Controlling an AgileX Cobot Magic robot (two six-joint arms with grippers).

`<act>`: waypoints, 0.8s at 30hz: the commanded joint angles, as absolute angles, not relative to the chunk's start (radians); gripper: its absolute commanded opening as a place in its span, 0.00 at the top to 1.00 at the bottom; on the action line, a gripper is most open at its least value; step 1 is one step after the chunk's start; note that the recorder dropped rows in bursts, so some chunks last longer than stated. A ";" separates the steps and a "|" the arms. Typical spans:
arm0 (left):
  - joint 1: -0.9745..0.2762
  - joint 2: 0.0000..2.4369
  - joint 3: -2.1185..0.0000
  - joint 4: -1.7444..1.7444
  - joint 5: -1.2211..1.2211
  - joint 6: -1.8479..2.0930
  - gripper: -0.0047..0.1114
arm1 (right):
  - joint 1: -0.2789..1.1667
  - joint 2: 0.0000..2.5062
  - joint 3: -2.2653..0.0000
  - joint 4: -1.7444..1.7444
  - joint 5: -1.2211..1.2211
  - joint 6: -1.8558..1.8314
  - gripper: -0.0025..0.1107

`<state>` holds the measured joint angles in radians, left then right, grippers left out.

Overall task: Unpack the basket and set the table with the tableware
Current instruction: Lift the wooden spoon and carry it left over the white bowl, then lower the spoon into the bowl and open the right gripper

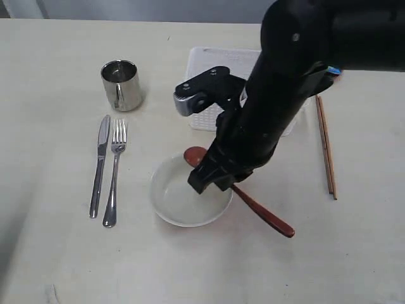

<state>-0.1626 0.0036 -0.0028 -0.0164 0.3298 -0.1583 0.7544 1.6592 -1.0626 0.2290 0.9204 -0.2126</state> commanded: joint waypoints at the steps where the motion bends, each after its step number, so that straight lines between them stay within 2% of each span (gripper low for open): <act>1: -0.162 0.000 0.000 -0.019 0.319 -0.158 0.96 | 0.803 1.689 -1.114 0.227 0.976 -0.225 0.98; 13: -0.162 0.000 0.000 -0.019 0.319 -0.158 0.96 | 0.822 1.811 -1.266 0.227 1.107 -0.205 0.98; 24: -0.162 0.000 0.000 -0.019 0.319 -0.158 0.96 | 0.822 1.875 -1.290 0.198 1.145 -0.165 0.98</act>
